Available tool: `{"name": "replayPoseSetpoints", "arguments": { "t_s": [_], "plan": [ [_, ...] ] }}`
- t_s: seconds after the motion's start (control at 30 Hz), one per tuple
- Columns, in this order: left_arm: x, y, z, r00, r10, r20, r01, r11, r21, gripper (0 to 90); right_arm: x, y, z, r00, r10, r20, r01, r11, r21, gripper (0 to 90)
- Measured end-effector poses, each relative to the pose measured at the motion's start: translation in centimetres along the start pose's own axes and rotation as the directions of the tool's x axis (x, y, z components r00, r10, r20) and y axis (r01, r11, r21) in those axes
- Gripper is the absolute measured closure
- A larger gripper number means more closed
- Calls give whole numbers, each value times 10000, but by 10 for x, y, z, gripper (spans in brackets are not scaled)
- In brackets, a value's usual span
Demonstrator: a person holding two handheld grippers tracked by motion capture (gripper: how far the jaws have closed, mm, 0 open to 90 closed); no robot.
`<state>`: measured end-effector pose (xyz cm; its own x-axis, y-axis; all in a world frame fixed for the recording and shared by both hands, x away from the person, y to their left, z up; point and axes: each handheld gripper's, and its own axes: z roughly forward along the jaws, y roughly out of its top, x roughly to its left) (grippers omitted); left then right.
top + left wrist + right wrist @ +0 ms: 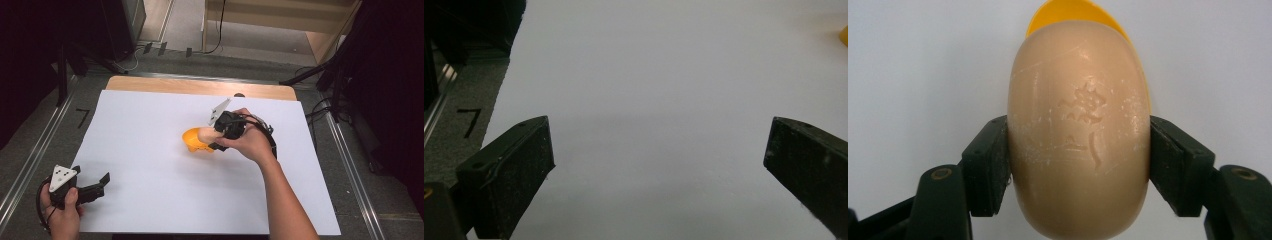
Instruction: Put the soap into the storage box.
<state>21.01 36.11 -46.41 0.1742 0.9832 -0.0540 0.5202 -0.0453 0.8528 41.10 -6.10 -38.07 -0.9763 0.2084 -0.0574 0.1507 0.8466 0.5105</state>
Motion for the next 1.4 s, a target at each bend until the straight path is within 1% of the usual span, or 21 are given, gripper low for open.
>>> {"name": "replayPoseSetpoints", "arguments": {
  "t_s": [0.1,0.27,0.37,0.47,0.57,0.6,0.63,0.67,0.7,0.87,0.97,1.03,1.17,1.4],
  "plan": [
    [0,0,0,10000,-1,-42,1,10000,-11,2,-2,7,4,9995,-315,-56,315,9994,111,330],
    [0,0,0,10000,-14,4,14,10000,-8,2,-4,16,10,9984,-528,-194,533,9982,263,329],
    [1,0,0,10000,-85,41,85,10000,-27,2,-7,18,15,9979,-633,-106,637,9969,460,329],
    [1,0,0,9999,-106,49,106,9999,-51,2,-8,19,18,9979,-655,-11,654,9967,483,329],
    [1,0,-1,10000,-86,34,86,9999,-52,2,-10,20,21,9968,-801,-20,801,9957,457,329],
    [1,0,-1,10000,-84,38,84,9999,-58,2,-11,21,25,9966,-800,-199,808,9956,471,329],
    [1,0,-1,10000,-91,37,91,9999,-66,2,-11,21,25,9966,-800,-199,808,9956,471,329],
    [1,0,-1,9999,-103,42,104,9999,-59,2,-11,22,28,9957,-854,-365,873,9947,546,329],
    [1,0,-1,9999,-120,56,120,9999,-54,1,-12,22,29,9953,-878,-403,899,9944,550,329],
    [1,0,-1,9999,-129,70,129,9999,-43,1,-14,24,33,9959,-707,-564,741,9954,608,328],
    [1,0,-1,9998,-155,80,155,9999,-59,2,-16,25,35,9946,-729,-734,781,9944,707,328],
    [2,0,-1,9998,-162,91,163,9998,-59,2,-17,25,36,9943,-747,-762,803,9941,735,328],
    [2,0,-1,9997,-201,113,202,9998,-73,1,-20,25,38,9955,-577,-748,622,9963,595,328],
    [2,0,0,9997,-231,110,231,9997,-54,2,-22,25,38,9950,-508,-860,555,9971,530,321]
  ]
}}
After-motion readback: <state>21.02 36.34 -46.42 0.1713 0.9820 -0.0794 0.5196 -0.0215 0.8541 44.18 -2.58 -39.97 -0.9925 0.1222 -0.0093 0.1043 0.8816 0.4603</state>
